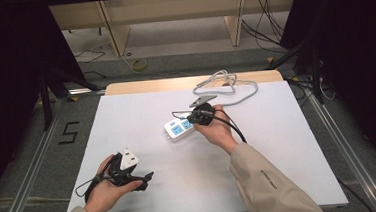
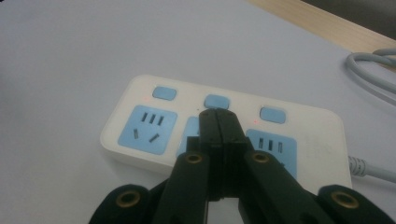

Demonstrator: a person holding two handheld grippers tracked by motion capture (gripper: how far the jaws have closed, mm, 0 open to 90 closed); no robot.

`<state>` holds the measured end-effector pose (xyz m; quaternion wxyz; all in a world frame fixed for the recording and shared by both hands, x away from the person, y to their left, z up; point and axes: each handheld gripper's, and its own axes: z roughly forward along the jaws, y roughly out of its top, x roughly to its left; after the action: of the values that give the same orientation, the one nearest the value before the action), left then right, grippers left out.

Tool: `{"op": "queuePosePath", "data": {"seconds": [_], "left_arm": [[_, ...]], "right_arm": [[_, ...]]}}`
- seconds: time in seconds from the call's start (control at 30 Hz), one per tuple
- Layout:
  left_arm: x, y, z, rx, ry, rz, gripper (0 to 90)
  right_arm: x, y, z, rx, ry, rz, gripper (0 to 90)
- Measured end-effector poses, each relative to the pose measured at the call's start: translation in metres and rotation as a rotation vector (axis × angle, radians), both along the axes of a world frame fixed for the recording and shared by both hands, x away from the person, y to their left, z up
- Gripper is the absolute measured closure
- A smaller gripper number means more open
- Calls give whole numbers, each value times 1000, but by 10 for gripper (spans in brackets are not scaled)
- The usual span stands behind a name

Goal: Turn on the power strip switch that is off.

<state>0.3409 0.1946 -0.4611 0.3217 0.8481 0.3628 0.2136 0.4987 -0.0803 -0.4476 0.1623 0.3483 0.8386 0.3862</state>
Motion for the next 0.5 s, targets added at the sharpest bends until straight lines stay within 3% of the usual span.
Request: {"op": "queuePosePath", "data": {"seconds": [0.5], "left_arm": [[0, 0, 0, -1, 0, -1, 155]], "right_arm": [[8, 7, -3, -14, 2, -5, 900]]}}
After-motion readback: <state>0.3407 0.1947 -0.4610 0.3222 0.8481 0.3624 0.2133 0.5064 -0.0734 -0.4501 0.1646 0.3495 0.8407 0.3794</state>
